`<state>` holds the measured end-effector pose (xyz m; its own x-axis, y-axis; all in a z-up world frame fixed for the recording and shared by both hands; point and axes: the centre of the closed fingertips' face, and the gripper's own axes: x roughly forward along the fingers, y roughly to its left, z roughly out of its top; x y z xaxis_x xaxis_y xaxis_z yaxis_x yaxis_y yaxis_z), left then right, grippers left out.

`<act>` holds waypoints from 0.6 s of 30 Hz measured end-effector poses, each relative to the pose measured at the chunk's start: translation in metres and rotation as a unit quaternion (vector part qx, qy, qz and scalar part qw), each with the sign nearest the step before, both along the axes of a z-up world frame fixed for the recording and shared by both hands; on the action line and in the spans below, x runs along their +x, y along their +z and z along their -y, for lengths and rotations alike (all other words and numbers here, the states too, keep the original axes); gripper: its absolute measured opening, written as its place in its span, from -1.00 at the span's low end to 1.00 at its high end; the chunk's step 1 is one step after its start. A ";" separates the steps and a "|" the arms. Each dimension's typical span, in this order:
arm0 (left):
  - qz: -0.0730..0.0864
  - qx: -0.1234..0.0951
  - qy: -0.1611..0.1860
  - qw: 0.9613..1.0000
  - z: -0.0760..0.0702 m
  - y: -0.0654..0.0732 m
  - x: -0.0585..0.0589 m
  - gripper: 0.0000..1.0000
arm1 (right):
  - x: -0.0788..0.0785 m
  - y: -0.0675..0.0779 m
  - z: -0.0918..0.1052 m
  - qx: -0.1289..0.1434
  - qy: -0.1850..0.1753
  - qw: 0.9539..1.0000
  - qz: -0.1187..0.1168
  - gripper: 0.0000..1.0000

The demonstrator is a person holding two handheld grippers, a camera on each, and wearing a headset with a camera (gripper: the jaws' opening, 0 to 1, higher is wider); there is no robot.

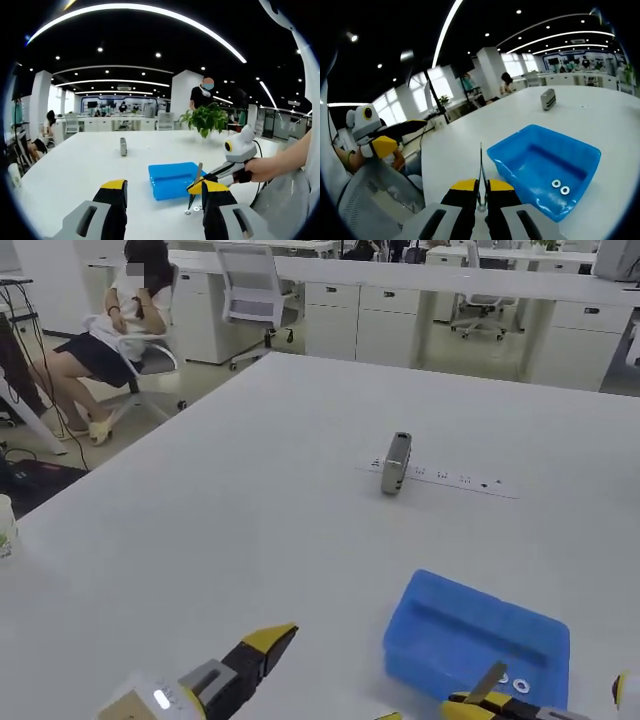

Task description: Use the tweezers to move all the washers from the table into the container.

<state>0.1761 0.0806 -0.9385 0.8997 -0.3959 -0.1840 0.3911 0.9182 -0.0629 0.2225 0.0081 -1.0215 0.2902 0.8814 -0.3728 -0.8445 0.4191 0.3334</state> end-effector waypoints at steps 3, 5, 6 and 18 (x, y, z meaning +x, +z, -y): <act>0.000 -0.002 0.002 1.000 -0.001 0.000 0.000 0.19 | -0.002 -0.001 -0.003 0.000 0.006 1.000 -0.003 -0.94; 0.000 -0.003 0.002 1.000 -0.001 0.000 0.000 0.19 | -0.004 -0.003 -0.006 -0.003 0.013 1.000 -0.001 -0.94; 0.000 -0.002 0.003 1.000 -0.001 0.000 0.000 0.19 | -0.005 -0.004 -0.008 -0.007 0.018 1.000 -0.001 -0.94; 0.000 -0.006 0.006 1.000 -0.002 0.000 0.001 0.20 | -0.015 -0.006 -0.010 -0.051 0.054 0.996 0.045 -0.93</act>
